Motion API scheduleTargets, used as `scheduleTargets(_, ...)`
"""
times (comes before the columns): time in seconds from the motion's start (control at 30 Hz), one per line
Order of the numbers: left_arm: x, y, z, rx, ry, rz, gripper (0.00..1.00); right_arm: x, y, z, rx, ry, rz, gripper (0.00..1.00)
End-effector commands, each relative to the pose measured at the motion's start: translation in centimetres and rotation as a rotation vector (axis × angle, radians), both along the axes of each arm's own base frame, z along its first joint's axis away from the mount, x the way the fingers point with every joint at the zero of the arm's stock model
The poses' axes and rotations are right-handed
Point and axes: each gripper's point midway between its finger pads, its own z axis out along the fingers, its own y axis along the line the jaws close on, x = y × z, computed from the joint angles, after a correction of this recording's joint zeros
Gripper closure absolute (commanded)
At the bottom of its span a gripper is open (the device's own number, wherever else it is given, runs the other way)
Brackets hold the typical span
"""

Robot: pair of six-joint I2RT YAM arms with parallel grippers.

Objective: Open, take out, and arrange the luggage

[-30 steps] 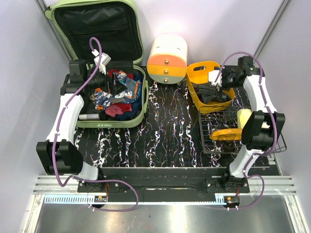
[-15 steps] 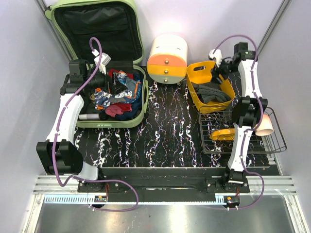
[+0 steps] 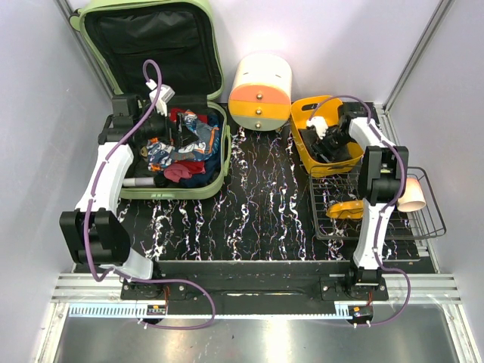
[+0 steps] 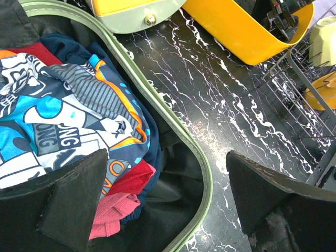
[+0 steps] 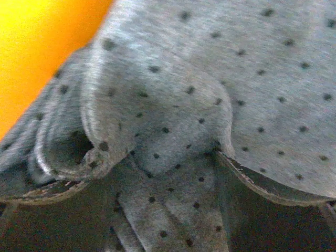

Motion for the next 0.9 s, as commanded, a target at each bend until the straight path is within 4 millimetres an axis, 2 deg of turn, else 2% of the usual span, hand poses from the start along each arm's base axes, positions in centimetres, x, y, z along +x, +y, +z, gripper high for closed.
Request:
scheduleTargets(0.0, 1.2, 0.6, 1.0, 0.016, -0.036, 0.038, 0.01, 6.5, -1.2, 3.9, -0.022, -0.34, -0.156, 0.25)
scheduleTargets(0.07, 1.5, 1.0, 0.9, 0.023, -0.035, 0.052, 0.01, 6.6, -1.2, 3.7, -0.017, -0.379, -0.165, 0.24)
scheduleTargets(0.1, 1.7, 1.1, 0.7, 0.028, -0.031, 0.06, 0.01, 7.7, -1.3, 5.1, -0.013, -0.452, -0.17, 0.23)
scheduleTargets(0.17, 2.6, 2.2, 0.4, 0.068, -0.027, 0.119, 0.01, 8.3, -1.8, 5.4, -0.032, -0.495, -0.193, 0.22)
scheduleTargets(0.2, 3.0, 2.6, 0.3, 0.086, -0.026, 0.143, 0.01, 9.5, -2.2, 6.9, -0.041, -0.572, -0.209, 0.21)
scheduleTargets(0.23, 3.5, 3.2, 0.6, 0.103, -0.032, 0.17, 0.01, 9.8, -2.8, 7.3, -0.068, -0.599, -0.235, 0.2)
scheduleTargets(0.27, 4.1, 4.2, -0.4, 0.143, 0.002, 0.225, 0.01, 10.2, -3.1, 7.8, -0.077, -0.626, -0.253, 0.18)
scheduleTargets(0.33, 4.4, 5.0, -0.6, 0.185, 0.026, 0.248, 0.01, 11.0, -3.4, 9.6, -0.067, -0.671, -0.296, 0.14)
scheduleTargets(0.37, 5.0, 5.8, -1.6, 0.225, 0.048, 0.281, 0.01, 11.3, -3.6, 10.9, -0.05, -0.687, -0.307, 0.13)
scheduleTargets(0.43, 5.0, 6.6, -2.6, 0.279, 0.078, 0.291, 0.01, 10.8, -3.0, 12.7, -0.004, -0.68, -0.325, 0.1)
scheduleTargets(0.47, 5.2, 7.1, -3.8, 0.308, 0.11, 0.295, 0.01, 10.8, -2.7, 14.1, 0.02, -0.692, -0.327, 0.08)
scheduleTargets(0.5, 5.3, 7.3, -4.0, 0.347, 0.099, 0.266, 0.01, 10.1, -2.4, 15.4, 0.038, -0.69, -0.332, 0.07)
scheduleTargets(0.53, 4.8, 7.4, -4.8, 0.371, 0.126, 0.243, 0.01, 9.9, -1.9, 16.3, 0.076, -0.688, -0.339, 0.05)
scheduleTargets(0.7, 4.2, 6.7, -6.7, 0.436, 0.107, 0.072, 0.01, 8.0, -0.2, 21.3, 0.198, -0.692, -0.353, 0.03)
scheduleTargets(0.87, 3.8, 7.2, -8.2, 0.488, 0.159, 0.014, 0.07, 6.0, 3.0, 24.2, 0.344, -0.626, -0.319, 0.05)
